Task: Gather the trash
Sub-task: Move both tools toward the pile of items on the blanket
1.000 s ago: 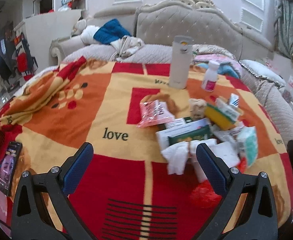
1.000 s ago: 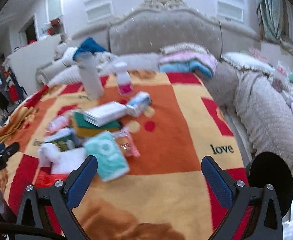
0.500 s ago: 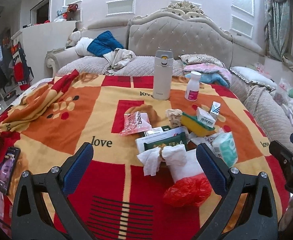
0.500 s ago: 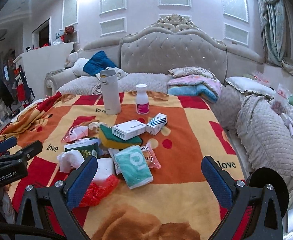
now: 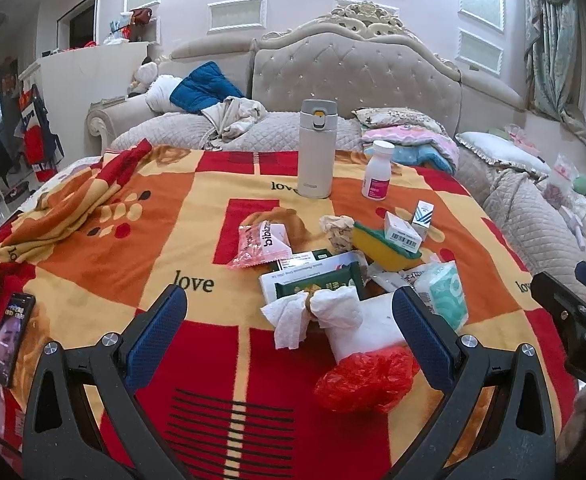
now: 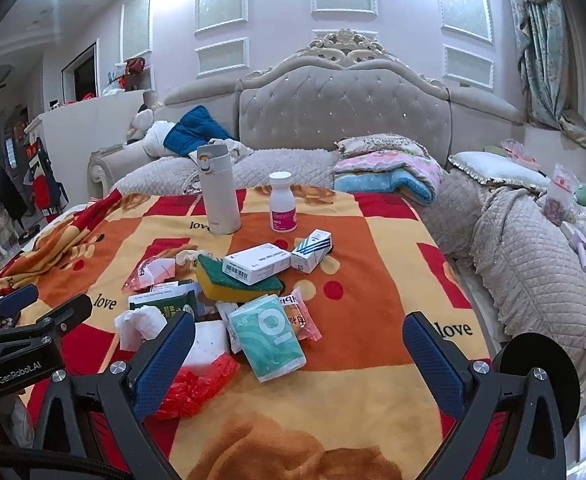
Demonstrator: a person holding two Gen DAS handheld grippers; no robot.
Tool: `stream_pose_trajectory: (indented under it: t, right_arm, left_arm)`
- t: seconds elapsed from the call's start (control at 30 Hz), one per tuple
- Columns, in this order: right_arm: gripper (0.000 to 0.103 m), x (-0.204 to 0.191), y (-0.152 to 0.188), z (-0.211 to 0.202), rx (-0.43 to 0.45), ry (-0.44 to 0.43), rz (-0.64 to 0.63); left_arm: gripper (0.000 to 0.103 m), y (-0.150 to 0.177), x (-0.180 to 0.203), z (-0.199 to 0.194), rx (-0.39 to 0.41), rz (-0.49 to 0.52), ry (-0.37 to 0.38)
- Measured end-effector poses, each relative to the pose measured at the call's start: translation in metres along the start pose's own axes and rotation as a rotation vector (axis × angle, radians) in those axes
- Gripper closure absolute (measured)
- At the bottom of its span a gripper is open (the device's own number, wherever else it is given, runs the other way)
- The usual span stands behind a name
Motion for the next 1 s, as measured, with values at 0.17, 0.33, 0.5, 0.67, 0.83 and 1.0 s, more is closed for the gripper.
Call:
stream_pose_trajectory:
  t: [0.17,0.33,0.5,0.67,0.83,1.0]
  right_arm:
    - [0.0,0.002,0.0,0.002,-0.007,-0.001,0.004]
    - [0.0,0.001,-0.001,0.005,-0.011,-0.001,0.004]
    - [0.0,0.001,-0.001,0.007,-0.017,0.002,0.003]
    - [0.0,0.002,-0.001,0.008,-0.022,0.0,0.003]
    - [0.0,0.002,-0.001,0.011,-0.03,0.002,0.0]
    - [0.0,0.003,-0.002,0.015,-0.039,0.001,-0.003]
  left_arm:
    - [0.001,0.002,0.001,0.001,-0.003,0.003,0.011]
    - [0.001,0.002,0.002,0.005,-0.015,0.006,0.013]
    - [0.001,0.002,0.003,0.007,-0.023,0.004,0.018]
    - [0.001,0.002,0.003,0.008,-0.024,0.006,0.019]
    - [0.001,0.002,0.004,0.011,-0.032,0.002,0.026]
    - [0.001,0.002,0.003,0.015,-0.037,0.001,0.025]
Point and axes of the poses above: each gripper's, at about its wrist camera, not at the fingertips, and z roughly the way its jaws point, x to its right, y to its underside, the point moved 3 cm from there along z, roughly the way its jaws point, and after that the axes turned 15 degrees about -x, right-handed, at the moved point
